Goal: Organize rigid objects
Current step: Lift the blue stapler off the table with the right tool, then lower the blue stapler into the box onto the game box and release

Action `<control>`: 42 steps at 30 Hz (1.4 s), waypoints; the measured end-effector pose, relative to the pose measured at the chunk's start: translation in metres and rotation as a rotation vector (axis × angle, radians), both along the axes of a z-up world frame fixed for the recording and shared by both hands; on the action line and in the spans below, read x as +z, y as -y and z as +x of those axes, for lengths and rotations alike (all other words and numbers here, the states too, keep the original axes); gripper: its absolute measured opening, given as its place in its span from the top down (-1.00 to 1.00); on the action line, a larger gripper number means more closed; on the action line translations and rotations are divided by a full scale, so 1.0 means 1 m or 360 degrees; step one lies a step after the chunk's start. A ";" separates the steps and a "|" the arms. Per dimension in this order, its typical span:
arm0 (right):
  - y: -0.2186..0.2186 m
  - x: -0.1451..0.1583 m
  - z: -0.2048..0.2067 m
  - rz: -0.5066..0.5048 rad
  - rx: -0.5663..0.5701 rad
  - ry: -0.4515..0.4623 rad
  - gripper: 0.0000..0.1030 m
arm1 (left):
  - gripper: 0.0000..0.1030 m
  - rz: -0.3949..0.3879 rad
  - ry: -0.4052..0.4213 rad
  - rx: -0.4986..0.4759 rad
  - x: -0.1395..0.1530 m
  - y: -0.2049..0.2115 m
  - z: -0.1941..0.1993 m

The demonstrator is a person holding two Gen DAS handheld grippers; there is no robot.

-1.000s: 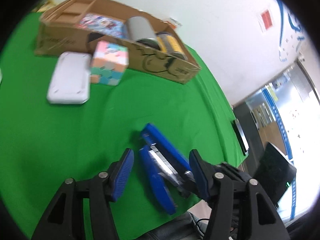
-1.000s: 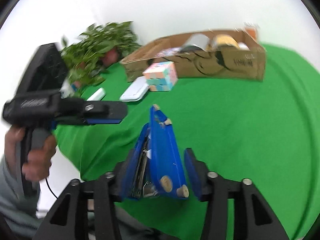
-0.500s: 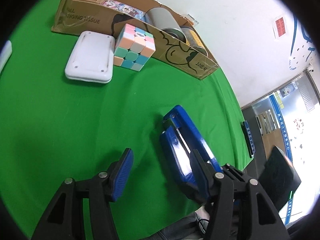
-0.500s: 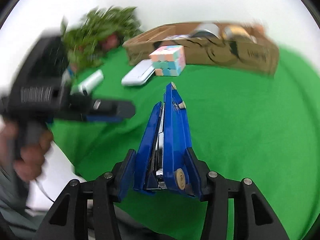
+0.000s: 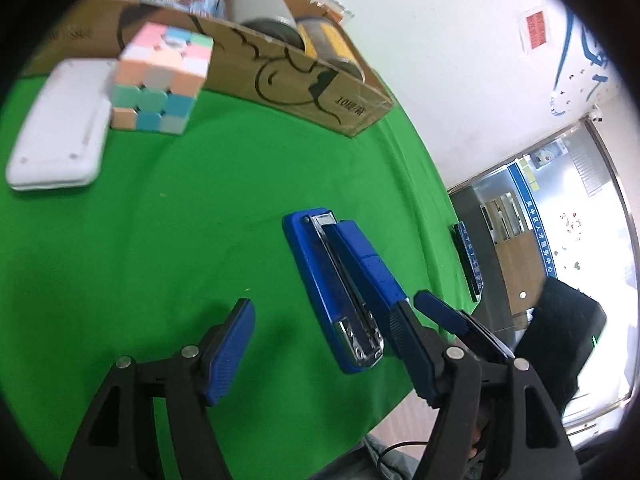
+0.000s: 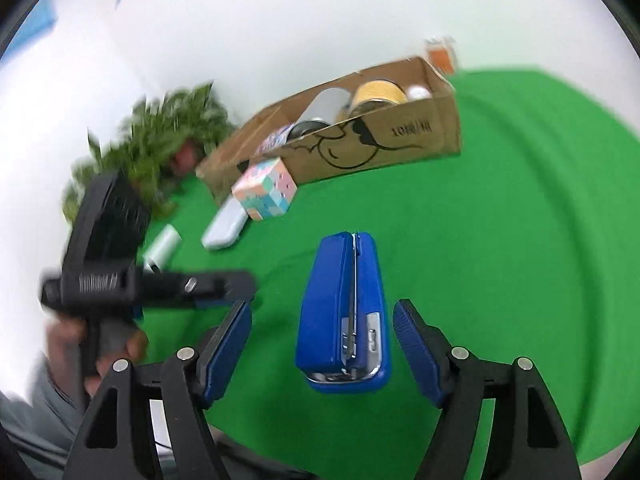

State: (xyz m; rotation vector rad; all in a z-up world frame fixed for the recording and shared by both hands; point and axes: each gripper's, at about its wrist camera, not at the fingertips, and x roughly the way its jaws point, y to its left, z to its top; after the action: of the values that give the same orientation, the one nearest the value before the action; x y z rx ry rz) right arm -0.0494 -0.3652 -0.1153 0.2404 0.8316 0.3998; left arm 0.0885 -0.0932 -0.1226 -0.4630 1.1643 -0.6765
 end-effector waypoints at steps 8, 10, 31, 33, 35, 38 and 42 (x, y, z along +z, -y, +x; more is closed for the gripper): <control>-0.047 -0.021 0.005 -0.0348 -0.0017 0.0038 0.10 | -0.35 -0.0006 -0.0072 -0.0050 -0.014 0.015 0.012; -0.042 -0.021 0.008 -0.0258 -0.0077 -0.0012 0.23 | -0.35 -0.0015 -0.0063 -0.0053 -0.015 0.015 0.013; -0.044 -0.024 0.002 -0.0460 -0.0110 0.0073 -0.11 | -0.35 0.0000 -0.0045 -0.0033 -0.014 0.014 0.008; -0.044 -0.027 0.001 -0.0408 -0.0057 0.0042 -0.23 | -0.35 0.0008 -0.0041 -0.0036 -0.013 0.014 0.008; -0.049 -0.033 0.000 -0.0390 -0.0011 0.0000 -0.37 | -0.35 0.0015 -0.0041 -0.0036 -0.013 0.015 0.008; -0.055 -0.034 -0.002 -0.0470 -0.0049 0.0032 -0.21 | -0.35 0.0017 -0.0039 -0.0039 -0.013 0.014 0.009; -0.054 -0.031 0.004 -0.0435 -0.0130 -0.0027 -0.10 | -0.35 0.0010 -0.0039 -0.0042 -0.014 0.015 0.008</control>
State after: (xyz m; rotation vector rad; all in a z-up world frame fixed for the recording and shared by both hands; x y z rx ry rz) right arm -0.0450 -0.3108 -0.1458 0.0236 0.8796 0.2043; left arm 0.0966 -0.1078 -0.1364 -0.4525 1.1971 -0.6912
